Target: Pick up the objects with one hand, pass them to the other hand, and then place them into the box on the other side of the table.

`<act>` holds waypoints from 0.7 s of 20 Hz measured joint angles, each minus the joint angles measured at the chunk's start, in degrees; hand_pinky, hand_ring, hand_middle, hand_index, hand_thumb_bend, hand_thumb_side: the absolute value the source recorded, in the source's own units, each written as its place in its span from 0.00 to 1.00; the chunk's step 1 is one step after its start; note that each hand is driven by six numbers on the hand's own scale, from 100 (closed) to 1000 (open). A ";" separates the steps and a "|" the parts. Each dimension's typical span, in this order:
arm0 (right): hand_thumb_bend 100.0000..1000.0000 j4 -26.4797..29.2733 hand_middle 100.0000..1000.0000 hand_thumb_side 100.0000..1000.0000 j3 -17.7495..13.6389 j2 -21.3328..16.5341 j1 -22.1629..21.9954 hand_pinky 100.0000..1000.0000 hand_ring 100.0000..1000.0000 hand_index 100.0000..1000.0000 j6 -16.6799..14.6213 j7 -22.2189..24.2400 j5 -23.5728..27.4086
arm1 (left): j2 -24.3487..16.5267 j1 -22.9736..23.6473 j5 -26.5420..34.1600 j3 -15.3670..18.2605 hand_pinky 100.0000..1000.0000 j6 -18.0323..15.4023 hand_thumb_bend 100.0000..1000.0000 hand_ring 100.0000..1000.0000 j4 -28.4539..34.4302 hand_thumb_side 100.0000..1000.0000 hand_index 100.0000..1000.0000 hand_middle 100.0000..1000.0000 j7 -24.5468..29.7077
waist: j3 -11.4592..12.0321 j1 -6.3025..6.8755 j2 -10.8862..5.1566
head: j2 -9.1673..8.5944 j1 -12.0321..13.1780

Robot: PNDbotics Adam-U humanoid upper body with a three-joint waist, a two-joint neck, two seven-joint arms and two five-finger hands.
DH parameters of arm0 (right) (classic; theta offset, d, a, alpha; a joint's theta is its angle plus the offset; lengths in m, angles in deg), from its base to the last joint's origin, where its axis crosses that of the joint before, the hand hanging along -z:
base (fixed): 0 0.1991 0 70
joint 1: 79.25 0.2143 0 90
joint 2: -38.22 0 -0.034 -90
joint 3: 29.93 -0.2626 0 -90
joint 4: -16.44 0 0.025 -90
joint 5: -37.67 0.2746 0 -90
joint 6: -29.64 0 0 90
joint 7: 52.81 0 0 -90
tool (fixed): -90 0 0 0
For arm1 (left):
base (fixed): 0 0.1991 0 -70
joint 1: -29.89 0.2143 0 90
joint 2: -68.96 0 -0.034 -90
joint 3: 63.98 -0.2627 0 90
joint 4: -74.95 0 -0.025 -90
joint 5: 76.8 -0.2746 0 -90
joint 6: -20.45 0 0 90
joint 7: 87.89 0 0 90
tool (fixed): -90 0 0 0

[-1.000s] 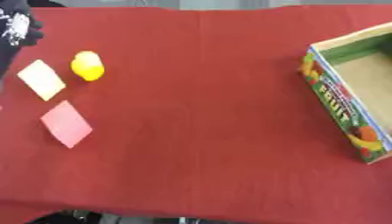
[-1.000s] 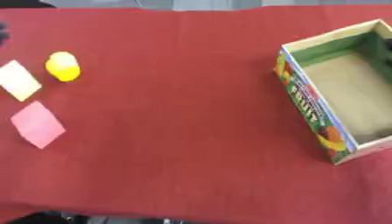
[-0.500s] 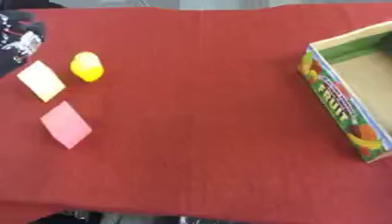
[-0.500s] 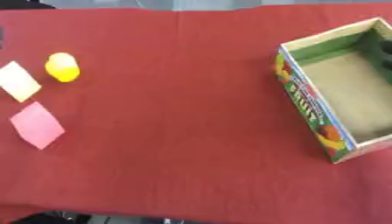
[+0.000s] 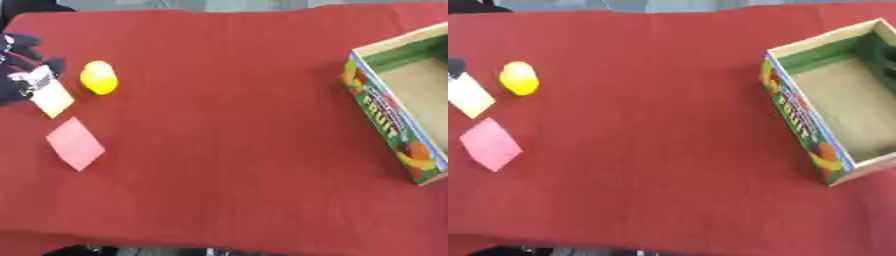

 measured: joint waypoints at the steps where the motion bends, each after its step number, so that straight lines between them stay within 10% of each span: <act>1: 0.00 0.00 0.83 0.55 0.00 0.00 0.00 0.98 1.00 0.96 -0.02 0.02 0.00 | -0.01 -0.21 -0.83 -0.19 0.85 1.44 0.60 0.79 0.00 0.57 0.86 0.74 0.74 | -0.09 0.00 0.00 | 0.00 0.14; 14: 0.00 0.00 0.83 0.55 0.03 0.00 0.08 0.98 1.00 0.96 0.13 0.25 0.00 | -0.77 -2.51 -18.22 -3.41 0.92 11.70 0.79 0.83 -1.54 0.31 0.82 0.77 18.11 | -0.65 0.30 0.00 | 0.00 2.07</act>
